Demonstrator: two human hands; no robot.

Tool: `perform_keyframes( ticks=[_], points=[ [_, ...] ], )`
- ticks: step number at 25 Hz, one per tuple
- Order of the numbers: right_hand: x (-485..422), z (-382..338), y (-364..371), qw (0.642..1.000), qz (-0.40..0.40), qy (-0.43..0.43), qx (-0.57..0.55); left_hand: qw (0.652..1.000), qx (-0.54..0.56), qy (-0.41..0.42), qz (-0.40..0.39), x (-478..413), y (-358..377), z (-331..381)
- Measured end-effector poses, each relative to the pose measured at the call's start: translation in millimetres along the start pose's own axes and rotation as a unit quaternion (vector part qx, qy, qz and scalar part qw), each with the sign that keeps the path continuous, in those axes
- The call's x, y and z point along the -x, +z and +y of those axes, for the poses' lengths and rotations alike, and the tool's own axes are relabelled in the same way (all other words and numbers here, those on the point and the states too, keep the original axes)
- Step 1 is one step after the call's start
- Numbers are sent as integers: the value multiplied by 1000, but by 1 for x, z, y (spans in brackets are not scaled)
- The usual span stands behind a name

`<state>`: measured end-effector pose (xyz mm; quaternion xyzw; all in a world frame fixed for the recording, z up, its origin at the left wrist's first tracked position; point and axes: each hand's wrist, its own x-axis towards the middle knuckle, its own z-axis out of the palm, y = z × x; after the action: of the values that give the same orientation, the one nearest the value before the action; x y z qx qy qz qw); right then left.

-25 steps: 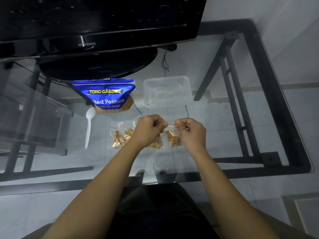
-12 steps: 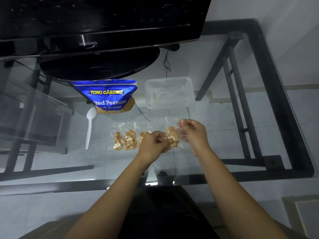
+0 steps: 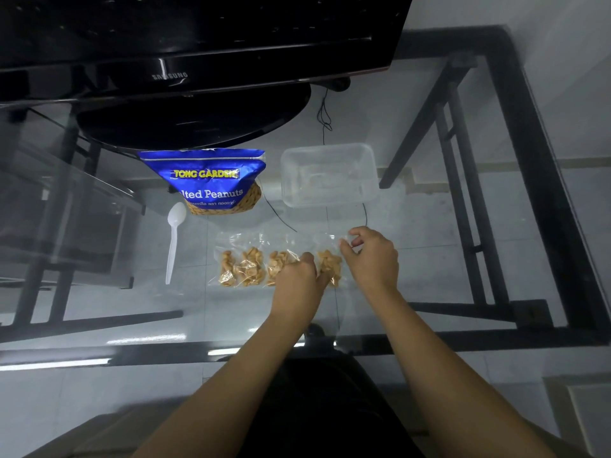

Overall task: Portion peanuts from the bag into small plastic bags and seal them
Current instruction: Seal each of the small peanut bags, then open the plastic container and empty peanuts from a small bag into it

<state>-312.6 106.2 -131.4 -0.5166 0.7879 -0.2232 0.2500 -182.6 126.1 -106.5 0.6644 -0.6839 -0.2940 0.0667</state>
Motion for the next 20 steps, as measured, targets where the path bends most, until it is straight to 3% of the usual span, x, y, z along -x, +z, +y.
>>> perform_keyframes(
  ticks=[3,6,8,11,14,20],
  points=[
    [-5,0,-12,996,81,-39,-26,996,20,13,87,-10,-23,-1],
    [-20,-6,-25,981,162,-63,-84,970,120,-38,208,-44,-39,-10],
    [-34,-11,-27,984,125,-18,-129,966,143,-83,197,-64,-40,-12],
    [-50,-10,-19,986,-3,53,-158,969,176,-108,136,-79,-38,-10],
    [-53,-5,-12,986,-24,48,-160,975,169,-85,118,-84,-35,-12],
    [-50,-4,-12,987,-16,39,-153,973,169,-122,98,-81,-38,-8]
  ],
)
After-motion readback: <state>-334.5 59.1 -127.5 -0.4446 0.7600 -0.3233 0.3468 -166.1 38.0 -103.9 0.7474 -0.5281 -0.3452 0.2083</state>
